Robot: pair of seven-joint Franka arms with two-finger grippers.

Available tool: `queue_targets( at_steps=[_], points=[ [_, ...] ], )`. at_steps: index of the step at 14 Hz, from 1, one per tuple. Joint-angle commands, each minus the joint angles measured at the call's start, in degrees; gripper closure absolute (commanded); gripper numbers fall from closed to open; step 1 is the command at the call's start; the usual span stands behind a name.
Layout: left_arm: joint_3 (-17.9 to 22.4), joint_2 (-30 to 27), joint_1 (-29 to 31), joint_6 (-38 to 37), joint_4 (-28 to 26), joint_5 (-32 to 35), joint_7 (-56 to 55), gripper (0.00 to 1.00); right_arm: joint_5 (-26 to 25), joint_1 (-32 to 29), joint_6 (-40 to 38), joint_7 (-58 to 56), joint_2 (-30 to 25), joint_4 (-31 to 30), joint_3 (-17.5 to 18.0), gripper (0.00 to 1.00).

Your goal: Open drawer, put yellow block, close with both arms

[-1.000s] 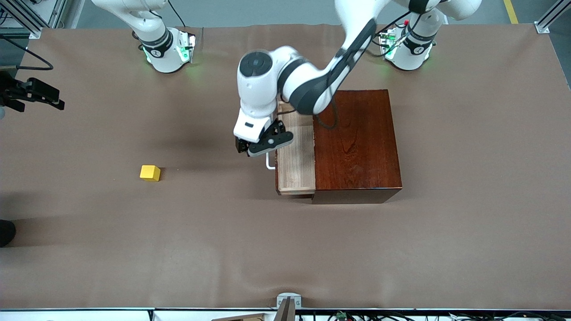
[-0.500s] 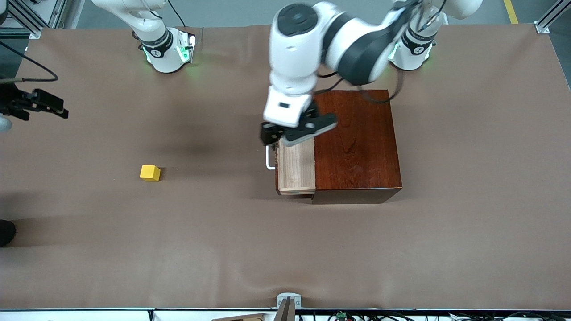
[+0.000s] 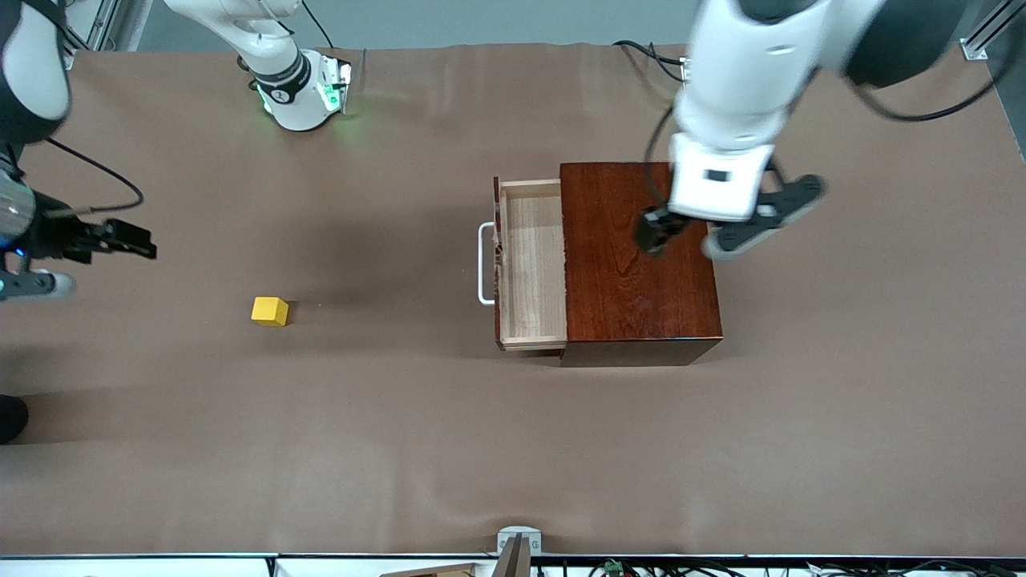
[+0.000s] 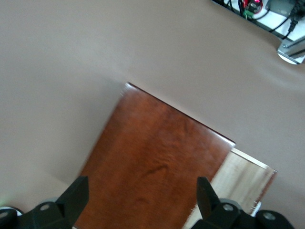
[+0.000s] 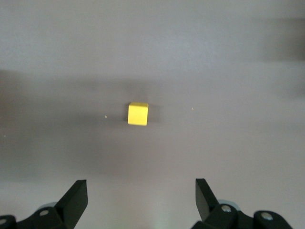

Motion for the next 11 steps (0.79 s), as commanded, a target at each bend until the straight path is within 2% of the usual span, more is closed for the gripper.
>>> queue_targets(
  at_steps=[1, 6, 8, 11],
  points=[
    [-0.8, -4.89, 5.26, -2.96, -2.19, 0.98, 8.97, 0.0, 0.31, 0.21, 5.11, 1.26, 0.84, -3.13, 0.07, 0.0],
    [-0.71, -11.13, 14.05, -3.85, -7.11, 1.16, 27.17, 0.0, 0.31, -0.05, 10.4, 1.88, 6.63, -4.2, 0.07, 0.0],
    [-1.06, -12.63, 18.0, -3.85, -7.73, -0.94, 30.09, 0.0, 1.0, -0.41, 12.6, 2.15, 8.04, -4.63, 0.07, 0.0],
    [-0.98, -14.91, 20.39, -3.85, -9.65, -1.13, 37.28, 0.0, 2.33, -0.23, 18.13, 2.41, 8.22, -9.72, 0.07, 0.0]
  ],
)
